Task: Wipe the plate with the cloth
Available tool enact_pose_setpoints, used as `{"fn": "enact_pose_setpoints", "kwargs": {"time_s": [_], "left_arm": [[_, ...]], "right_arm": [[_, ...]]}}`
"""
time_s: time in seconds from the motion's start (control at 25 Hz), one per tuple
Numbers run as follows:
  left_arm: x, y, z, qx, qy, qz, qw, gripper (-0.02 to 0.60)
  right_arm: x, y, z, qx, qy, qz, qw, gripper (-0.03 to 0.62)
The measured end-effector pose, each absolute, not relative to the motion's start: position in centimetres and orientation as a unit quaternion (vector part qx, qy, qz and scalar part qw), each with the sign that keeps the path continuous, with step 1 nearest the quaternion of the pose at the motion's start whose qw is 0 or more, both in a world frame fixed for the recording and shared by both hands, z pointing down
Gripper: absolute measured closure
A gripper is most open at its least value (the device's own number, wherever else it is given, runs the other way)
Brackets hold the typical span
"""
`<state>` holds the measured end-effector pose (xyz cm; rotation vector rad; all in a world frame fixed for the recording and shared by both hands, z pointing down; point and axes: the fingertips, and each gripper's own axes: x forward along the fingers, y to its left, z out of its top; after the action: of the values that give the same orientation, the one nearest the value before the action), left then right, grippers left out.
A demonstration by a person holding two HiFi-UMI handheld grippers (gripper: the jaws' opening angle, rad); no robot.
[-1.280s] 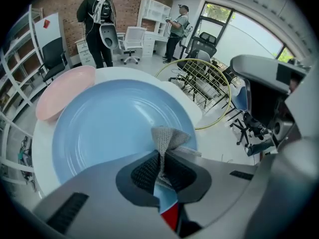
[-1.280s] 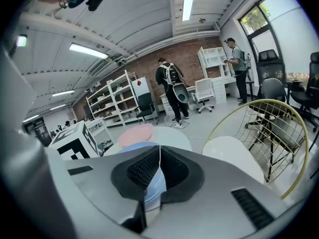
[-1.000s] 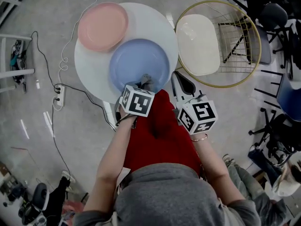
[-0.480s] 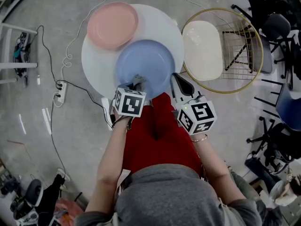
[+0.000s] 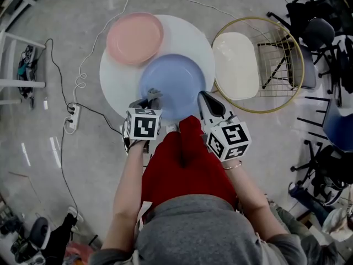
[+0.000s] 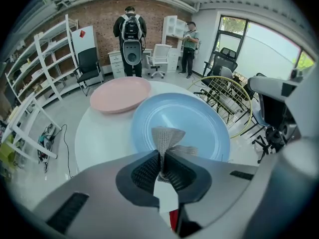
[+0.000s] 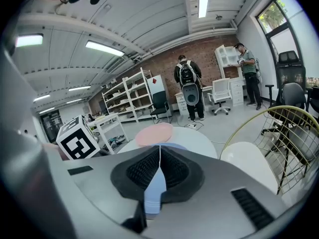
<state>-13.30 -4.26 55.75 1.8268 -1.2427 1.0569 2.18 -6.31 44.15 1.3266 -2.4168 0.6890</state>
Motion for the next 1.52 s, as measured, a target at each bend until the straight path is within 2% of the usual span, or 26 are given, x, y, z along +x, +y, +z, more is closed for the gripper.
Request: {"fn": "enact_pose_setpoints", "kwargs": {"time_s": [0.44,1.0,1.52], "left_arm": [[-15.8,-5.7,51.0,0.727,-0.52,0.328,0.306,0.546],[-15.1,-7.1,42.4,0.772,-0.547,0.21,0.245,0.548],[-15.6,-5.7,37.5,0.782,-0.571,0.16,0.19,0.548]], "right_arm": [[1.1,-5.9,41.4,0.477,-0.844,0.21,0.126,0.565],[2.7,-5.2,36.9,0.505,-0.84,0.177,0.085,0.565],[3.1,-4.1,34.3,0.505,-0.847,0.154,0.059,0.565]]}}
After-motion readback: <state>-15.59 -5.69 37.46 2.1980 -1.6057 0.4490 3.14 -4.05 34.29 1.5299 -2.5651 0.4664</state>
